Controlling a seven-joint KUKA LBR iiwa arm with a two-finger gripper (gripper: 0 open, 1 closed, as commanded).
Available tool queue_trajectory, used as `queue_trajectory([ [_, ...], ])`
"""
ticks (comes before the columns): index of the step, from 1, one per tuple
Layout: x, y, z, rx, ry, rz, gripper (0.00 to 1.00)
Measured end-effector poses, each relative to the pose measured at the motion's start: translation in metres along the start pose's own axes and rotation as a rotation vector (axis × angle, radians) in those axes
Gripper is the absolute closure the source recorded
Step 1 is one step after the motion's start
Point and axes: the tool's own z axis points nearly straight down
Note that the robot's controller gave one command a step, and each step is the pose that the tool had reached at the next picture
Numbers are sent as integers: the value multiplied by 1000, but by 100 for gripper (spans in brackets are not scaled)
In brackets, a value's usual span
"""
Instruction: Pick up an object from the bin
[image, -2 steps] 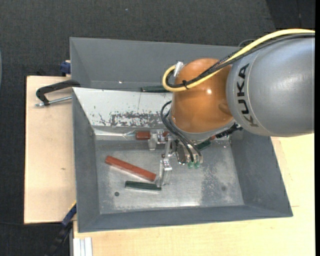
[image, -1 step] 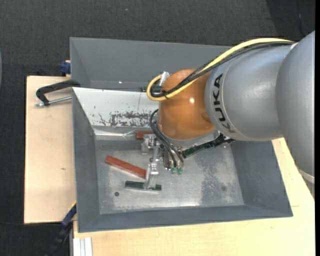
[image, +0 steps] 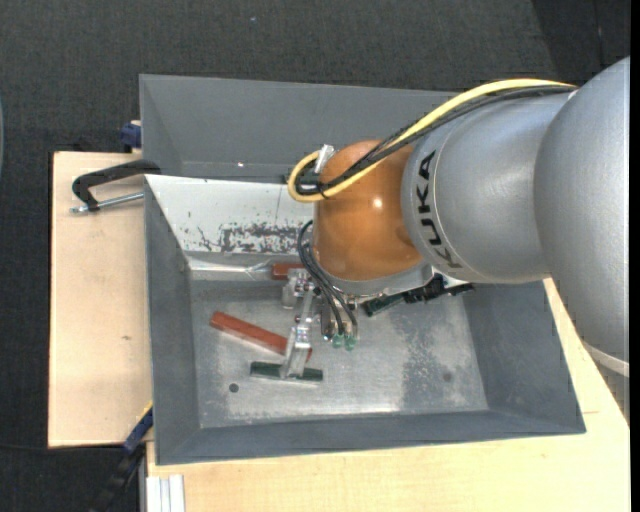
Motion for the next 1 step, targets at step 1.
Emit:
queue_trajectory([
  [1, -5, -16, 35, 1, -1, 119, 0],
])
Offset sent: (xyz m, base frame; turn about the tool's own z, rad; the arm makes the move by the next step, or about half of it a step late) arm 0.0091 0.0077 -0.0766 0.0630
